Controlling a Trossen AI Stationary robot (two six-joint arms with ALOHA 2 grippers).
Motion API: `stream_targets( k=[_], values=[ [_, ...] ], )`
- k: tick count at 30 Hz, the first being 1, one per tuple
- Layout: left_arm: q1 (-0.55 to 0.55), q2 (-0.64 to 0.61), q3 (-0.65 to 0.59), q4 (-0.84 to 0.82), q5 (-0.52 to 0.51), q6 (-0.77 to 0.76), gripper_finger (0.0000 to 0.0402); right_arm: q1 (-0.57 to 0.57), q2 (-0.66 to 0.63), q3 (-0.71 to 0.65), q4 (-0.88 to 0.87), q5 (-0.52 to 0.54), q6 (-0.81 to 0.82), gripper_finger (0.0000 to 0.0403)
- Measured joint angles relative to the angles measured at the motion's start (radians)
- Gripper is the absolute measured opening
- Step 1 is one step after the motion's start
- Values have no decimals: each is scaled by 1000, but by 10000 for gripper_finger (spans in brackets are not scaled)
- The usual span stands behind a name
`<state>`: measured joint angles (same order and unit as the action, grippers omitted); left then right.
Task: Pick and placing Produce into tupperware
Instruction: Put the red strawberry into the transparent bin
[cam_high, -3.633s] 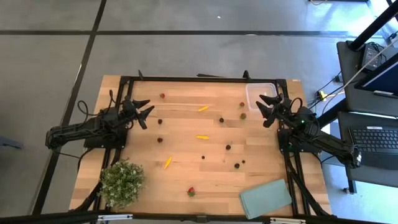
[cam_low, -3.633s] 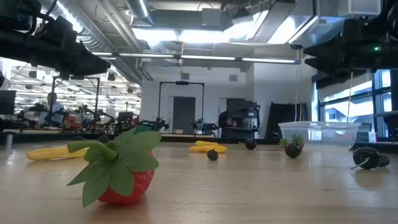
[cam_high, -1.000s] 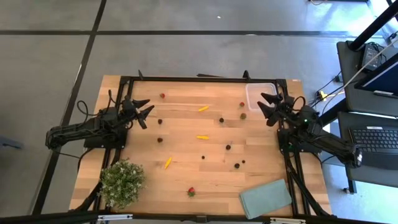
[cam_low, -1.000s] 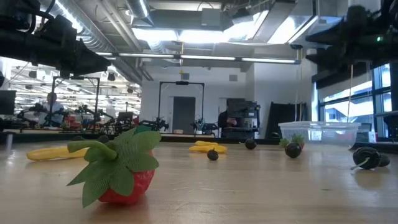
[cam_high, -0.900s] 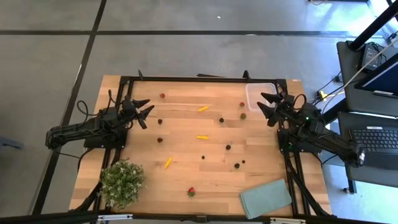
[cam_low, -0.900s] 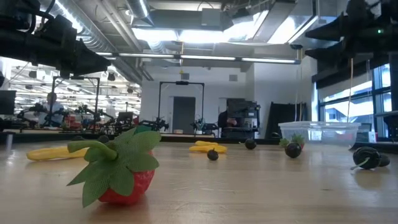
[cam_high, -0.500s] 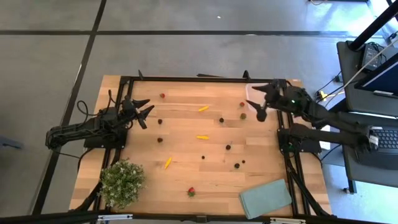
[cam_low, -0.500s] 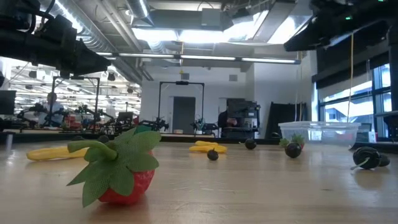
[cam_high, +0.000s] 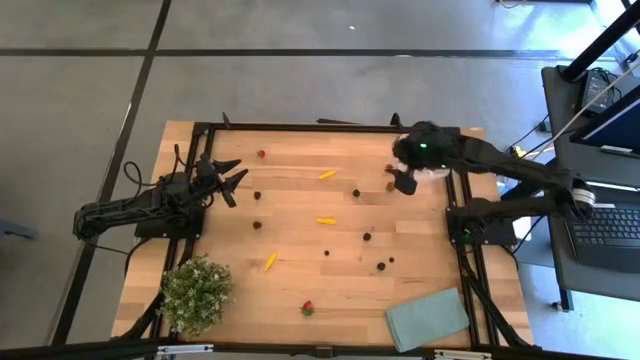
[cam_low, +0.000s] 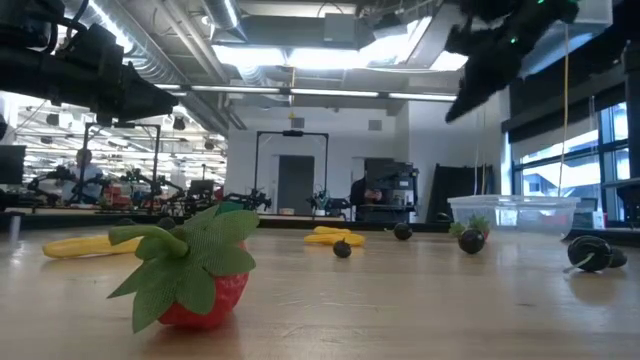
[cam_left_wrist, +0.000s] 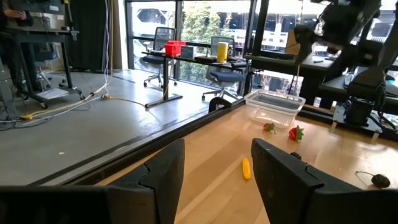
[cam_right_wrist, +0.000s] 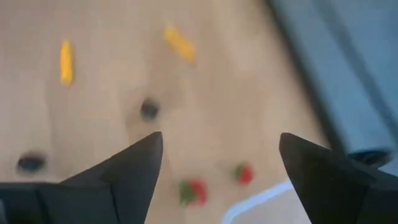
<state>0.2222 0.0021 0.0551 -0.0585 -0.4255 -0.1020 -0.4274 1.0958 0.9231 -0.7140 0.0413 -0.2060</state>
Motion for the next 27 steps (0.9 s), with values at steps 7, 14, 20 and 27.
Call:
stream_targets(
  k=[7, 14, 20, 27],
  values=[
    [0, 0, 0, 0, 0, 0, 179, 1, 213, 66, -120, -40, -31, 323],
    [0, 0, 0, 0, 0, 0, 179, 28, 357, 76, -134, -36, -150, 323],
    [0, 0, 0, 0, 0, 0, 179, 54, 427, 70, -161, 6, -372, 323],
    [0, 0, 0, 0, 0, 0, 179, 59, 477, 69, -158, 77, -572, 323]
  ],
)
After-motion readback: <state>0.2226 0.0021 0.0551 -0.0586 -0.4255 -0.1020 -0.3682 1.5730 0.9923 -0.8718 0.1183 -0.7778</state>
